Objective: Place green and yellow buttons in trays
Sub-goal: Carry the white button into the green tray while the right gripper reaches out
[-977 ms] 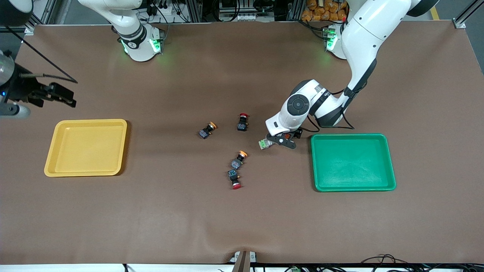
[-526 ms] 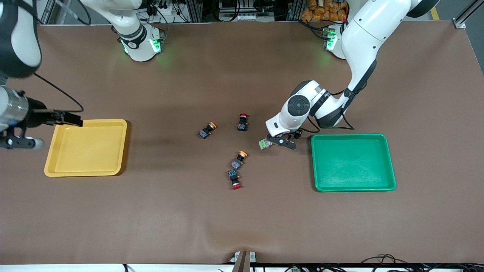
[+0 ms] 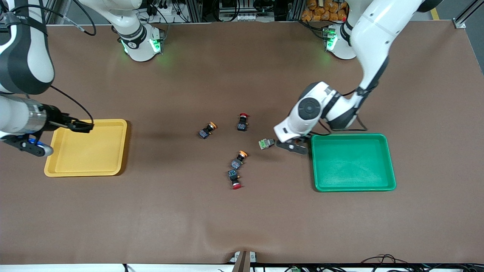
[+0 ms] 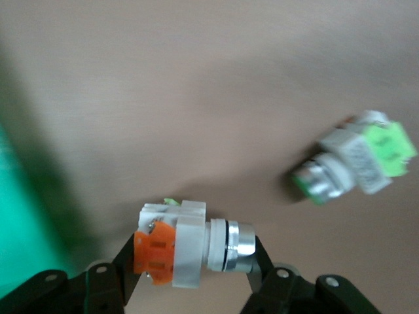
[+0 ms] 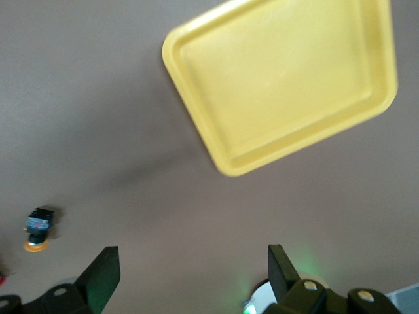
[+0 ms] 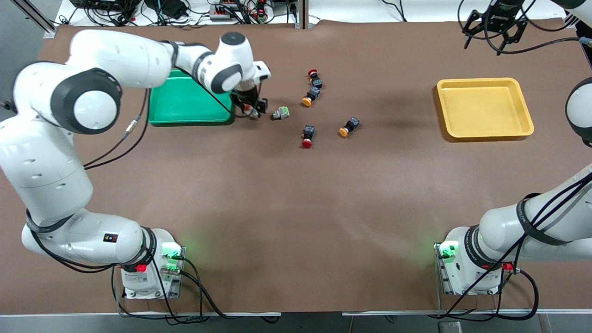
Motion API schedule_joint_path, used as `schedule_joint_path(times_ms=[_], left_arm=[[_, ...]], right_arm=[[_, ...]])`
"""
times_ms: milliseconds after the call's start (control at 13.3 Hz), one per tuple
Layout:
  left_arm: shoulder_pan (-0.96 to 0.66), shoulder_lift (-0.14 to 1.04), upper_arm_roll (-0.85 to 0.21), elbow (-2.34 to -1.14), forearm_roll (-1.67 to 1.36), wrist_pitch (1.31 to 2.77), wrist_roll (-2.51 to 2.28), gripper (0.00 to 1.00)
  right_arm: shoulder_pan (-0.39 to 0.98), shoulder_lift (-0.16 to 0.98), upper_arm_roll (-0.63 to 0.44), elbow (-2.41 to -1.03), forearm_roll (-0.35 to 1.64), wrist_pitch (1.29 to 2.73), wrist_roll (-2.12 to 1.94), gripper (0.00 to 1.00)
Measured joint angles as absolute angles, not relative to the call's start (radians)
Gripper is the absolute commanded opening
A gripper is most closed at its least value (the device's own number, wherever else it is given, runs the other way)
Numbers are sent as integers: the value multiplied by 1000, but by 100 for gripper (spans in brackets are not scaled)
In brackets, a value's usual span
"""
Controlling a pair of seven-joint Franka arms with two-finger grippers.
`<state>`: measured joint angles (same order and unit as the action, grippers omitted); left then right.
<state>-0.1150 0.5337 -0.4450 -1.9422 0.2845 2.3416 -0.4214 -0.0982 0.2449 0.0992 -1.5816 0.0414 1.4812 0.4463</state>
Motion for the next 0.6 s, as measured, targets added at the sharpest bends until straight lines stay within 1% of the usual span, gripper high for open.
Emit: schedule_joint_path(times_ms=[150, 376, 602], left_arm=[[-84, 448, -446, -1937, 284, 2268, -419, 0], [-23, 337, -446, -1936, 284, 2217, -419, 0], [81, 310, -445, -1943, 284, 2196, -417, 0]], right_arm=[[-87, 231, 105, -1645, 98, 1533, 523, 100], [-49, 177, 107, -1769, 117, 1629, 607, 100], [89, 143, 111, -1848, 120, 1711, 859, 100]])
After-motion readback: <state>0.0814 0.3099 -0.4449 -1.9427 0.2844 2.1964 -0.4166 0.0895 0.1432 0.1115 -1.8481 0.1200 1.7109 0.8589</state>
